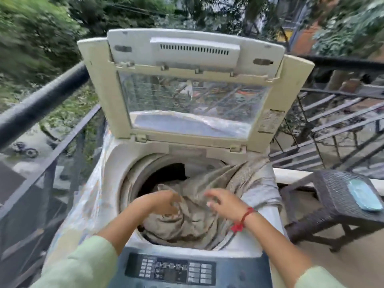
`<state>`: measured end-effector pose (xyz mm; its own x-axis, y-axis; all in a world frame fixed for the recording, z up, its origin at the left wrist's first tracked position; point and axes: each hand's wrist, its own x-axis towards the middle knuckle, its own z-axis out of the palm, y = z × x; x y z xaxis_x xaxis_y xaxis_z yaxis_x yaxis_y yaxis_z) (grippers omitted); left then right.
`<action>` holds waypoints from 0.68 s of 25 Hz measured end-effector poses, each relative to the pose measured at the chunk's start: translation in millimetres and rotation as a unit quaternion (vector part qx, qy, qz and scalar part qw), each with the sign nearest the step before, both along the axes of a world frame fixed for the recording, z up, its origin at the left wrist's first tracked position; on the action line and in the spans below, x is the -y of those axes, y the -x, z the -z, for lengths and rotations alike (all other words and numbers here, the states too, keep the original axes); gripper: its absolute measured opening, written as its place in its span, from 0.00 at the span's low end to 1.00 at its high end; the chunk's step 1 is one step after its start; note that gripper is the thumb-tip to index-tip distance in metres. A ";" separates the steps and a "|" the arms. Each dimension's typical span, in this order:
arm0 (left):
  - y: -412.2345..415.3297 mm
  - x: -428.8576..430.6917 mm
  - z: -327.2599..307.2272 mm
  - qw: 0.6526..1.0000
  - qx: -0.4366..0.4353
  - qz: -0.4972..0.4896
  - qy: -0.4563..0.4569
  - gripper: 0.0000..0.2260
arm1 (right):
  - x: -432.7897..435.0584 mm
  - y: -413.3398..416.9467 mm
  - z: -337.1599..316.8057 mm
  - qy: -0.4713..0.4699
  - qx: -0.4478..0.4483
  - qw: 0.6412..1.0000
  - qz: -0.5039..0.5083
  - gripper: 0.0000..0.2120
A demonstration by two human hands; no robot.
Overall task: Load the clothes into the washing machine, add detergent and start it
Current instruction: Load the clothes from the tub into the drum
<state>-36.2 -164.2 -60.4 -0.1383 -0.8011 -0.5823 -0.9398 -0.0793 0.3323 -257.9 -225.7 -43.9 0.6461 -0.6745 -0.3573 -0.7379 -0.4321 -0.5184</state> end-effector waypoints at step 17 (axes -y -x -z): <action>-35.7 40.1 19.9 0.947 -0.015 -0.171 0.271 0.16 | -55.1 -63.6 34.1 0.022 -0.140 0.989 -0.038 0.19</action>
